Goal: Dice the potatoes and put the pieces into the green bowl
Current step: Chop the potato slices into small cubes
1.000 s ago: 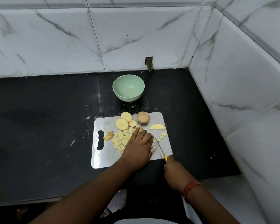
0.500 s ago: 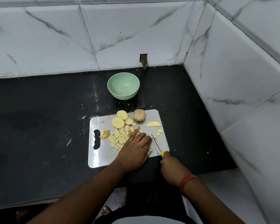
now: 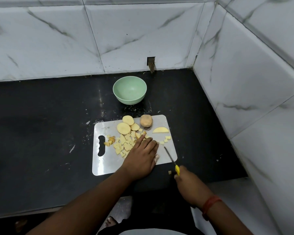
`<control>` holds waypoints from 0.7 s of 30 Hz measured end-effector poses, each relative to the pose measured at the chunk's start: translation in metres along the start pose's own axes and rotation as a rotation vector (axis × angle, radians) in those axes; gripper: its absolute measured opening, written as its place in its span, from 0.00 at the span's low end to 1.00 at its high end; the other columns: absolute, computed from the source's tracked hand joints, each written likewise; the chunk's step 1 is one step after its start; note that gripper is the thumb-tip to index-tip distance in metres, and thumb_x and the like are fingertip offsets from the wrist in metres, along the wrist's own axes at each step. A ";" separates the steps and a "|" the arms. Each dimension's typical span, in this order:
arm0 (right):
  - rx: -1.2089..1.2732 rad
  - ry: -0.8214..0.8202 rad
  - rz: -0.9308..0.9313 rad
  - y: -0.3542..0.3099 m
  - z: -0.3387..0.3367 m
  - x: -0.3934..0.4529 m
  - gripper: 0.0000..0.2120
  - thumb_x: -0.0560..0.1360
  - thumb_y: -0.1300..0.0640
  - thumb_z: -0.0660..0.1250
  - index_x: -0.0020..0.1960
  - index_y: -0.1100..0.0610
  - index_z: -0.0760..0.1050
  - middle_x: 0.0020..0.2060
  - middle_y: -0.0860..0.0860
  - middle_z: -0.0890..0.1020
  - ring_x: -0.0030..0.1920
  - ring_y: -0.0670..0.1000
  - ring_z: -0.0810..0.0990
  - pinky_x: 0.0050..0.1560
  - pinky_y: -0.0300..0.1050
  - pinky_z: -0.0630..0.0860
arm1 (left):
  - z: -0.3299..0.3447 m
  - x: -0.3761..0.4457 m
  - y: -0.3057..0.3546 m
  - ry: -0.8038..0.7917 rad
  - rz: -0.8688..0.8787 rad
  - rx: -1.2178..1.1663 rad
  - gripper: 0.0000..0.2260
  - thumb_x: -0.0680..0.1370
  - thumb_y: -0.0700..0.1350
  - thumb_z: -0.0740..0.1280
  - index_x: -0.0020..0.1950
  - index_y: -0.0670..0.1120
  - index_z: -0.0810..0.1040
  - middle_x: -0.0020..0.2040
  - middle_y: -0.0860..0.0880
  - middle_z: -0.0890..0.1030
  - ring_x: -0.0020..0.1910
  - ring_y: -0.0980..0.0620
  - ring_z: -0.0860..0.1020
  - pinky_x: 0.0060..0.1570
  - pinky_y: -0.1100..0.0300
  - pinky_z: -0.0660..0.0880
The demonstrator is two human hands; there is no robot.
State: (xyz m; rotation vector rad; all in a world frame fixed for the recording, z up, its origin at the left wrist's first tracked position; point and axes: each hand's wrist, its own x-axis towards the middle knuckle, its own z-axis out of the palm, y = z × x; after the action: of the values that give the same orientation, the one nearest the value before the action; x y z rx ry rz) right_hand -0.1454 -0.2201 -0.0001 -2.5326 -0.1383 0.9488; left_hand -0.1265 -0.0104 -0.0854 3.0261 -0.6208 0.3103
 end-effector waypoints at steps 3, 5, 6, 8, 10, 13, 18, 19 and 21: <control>0.105 0.118 -0.025 0.004 -0.017 0.001 0.07 0.83 0.53 0.56 0.52 0.57 0.66 0.45 0.55 0.77 0.46 0.54 0.77 0.44 0.44 0.68 | -0.004 0.003 0.002 0.028 0.039 0.001 0.23 0.84 0.54 0.56 0.74 0.42 0.72 0.69 0.43 0.75 0.72 0.43 0.69 0.78 0.42 0.57; 0.145 0.175 -0.030 0.006 -0.028 0.006 0.07 0.83 0.54 0.57 0.54 0.58 0.67 0.45 0.56 0.78 0.45 0.55 0.76 0.43 0.44 0.67 | -0.008 0.012 0.008 0.057 0.094 -0.027 0.24 0.84 0.53 0.57 0.75 0.41 0.70 0.71 0.42 0.74 0.73 0.44 0.68 0.78 0.44 0.58; 0.160 0.201 -0.034 0.008 -0.032 0.008 0.08 0.82 0.54 0.57 0.54 0.59 0.68 0.44 0.56 0.78 0.44 0.56 0.76 0.42 0.45 0.68 | -0.010 0.020 0.011 0.059 0.125 -0.047 0.24 0.84 0.53 0.58 0.76 0.41 0.69 0.73 0.42 0.72 0.75 0.44 0.67 0.78 0.45 0.58; 0.195 0.248 -0.042 0.010 -0.037 0.011 0.08 0.82 0.54 0.59 0.49 0.59 0.67 0.37 0.54 0.75 0.39 0.56 0.75 0.41 0.47 0.69 | -0.009 0.038 0.016 0.011 0.179 -0.068 0.26 0.85 0.54 0.56 0.78 0.41 0.66 0.77 0.43 0.68 0.77 0.45 0.63 0.79 0.47 0.56; 0.227 0.265 -0.035 0.011 -0.040 0.013 0.09 0.82 0.54 0.59 0.47 0.59 0.66 0.34 0.53 0.73 0.37 0.56 0.74 0.39 0.47 0.69 | -0.005 0.052 0.016 -0.080 0.193 -0.050 0.26 0.86 0.55 0.53 0.79 0.41 0.64 0.79 0.43 0.66 0.79 0.46 0.61 0.80 0.49 0.52; 0.268 0.245 -0.024 0.014 -0.042 0.015 0.09 0.82 0.53 0.58 0.48 0.58 0.66 0.35 0.54 0.73 0.33 0.54 0.73 0.38 0.45 0.68 | -0.002 0.051 0.006 -0.135 0.107 -0.065 0.29 0.85 0.57 0.46 0.79 0.40 0.65 0.78 0.42 0.67 0.78 0.45 0.61 0.79 0.53 0.48; 0.292 0.227 -0.014 0.020 -0.040 0.014 0.09 0.82 0.52 0.57 0.49 0.57 0.66 0.35 0.52 0.73 0.34 0.50 0.72 0.38 0.44 0.67 | -0.008 0.023 -0.011 -0.075 -0.009 -0.011 0.29 0.84 0.57 0.48 0.76 0.40 0.70 0.76 0.43 0.71 0.77 0.44 0.65 0.80 0.48 0.51; 0.294 0.232 -0.018 0.019 -0.040 0.014 0.08 0.82 0.52 0.57 0.49 0.57 0.66 0.35 0.51 0.72 0.34 0.49 0.71 0.39 0.44 0.67 | -0.010 0.020 -0.011 -0.054 -0.014 -0.011 0.28 0.84 0.57 0.50 0.75 0.41 0.72 0.75 0.43 0.71 0.77 0.44 0.65 0.80 0.47 0.50; 0.307 0.240 -0.024 0.018 -0.041 0.016 0.07 0.82 0.52 0.57 0.49 0.56 0.65 0.34 0.50 0.71 0.33 0.49 0.70 0.39 0.43 0.66 | -0.015 0.018 -0.004 -0.010 0.044 -0.042 0.24 0.83 0.55 0.57 0.73 0.43 0.74 0.72 0.43 0.74 0.75 0.44 0.68 0.79 0.43 0.52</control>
State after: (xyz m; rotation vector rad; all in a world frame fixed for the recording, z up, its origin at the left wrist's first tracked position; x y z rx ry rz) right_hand -0.1076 -0.2473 0.0103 -2.3287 0.0466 0.5978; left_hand -0.1117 -0.0120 -0.0676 2.9790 -0.6870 0.2797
